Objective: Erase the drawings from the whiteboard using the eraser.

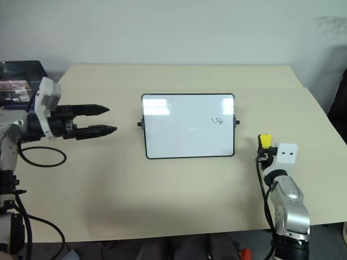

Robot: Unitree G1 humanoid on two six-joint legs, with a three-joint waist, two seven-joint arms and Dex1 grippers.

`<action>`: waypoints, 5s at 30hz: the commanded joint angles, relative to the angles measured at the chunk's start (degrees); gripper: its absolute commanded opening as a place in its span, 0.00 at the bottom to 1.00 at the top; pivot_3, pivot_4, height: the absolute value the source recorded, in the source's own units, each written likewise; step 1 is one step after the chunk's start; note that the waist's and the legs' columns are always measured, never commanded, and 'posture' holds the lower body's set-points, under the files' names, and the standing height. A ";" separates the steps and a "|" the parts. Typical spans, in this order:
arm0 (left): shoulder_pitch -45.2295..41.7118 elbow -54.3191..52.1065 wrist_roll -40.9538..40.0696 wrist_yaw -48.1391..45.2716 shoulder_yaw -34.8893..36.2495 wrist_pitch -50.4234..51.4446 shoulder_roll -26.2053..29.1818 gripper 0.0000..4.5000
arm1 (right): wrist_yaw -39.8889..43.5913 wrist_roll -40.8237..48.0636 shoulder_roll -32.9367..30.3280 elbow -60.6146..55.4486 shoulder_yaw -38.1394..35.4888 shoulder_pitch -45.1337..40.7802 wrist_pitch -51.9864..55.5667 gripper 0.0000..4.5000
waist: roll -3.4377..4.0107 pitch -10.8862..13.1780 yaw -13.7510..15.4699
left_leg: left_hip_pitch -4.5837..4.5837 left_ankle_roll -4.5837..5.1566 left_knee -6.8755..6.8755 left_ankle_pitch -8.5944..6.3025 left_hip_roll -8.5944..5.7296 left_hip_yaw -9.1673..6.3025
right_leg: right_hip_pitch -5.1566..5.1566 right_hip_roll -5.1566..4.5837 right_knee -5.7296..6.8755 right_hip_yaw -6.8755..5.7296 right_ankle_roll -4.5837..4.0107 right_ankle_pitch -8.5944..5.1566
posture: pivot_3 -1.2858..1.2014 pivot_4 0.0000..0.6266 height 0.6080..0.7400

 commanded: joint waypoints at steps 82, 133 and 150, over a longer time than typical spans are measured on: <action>0.99 -2.64 -0.46 1.56 2.50 0.23 1.28 1.00 | 18.02 -27.00 -18.27 7.18 30.15 -23.49 15.30 0.23 | -0.37 -0.23 0.49 | 0.25 -0.01 0.09 0.01 0.00 -0.05 | 0.23 -0.03 0.05 -0.07 -0.01 0.02 | 0.52 0.24 1.00; -0.09 -2.25 -0.20 2.21 1.81 -0.13 0.37 1.00 | 17.39 -21.77 -7.67 4.33 26.34 -30.50 16.69 0.23 | -0.42 -0.23 -1.30 | 0.34 0.01 -0.06 0.01 0.14 -0.03 | 0.15 -0.05 0.00 0.09 -0.13 0.11 | 0.52 0.24 1.00; -1.41 -0.10 0.50 0.84 -0.16 -0.96 -0.98 1.00 | 12.24 -5.76 -17.63 -10.40 -6.97 -18.51 42.09 0.23 | -0.21 -0.11 0.31 | -0.35 -0.02 -0.11 -0.02 0.02 0.04 | -0.39 -0.11 -0.06 -0.02 -0.11 0.04 | 0.52 0.24 1.00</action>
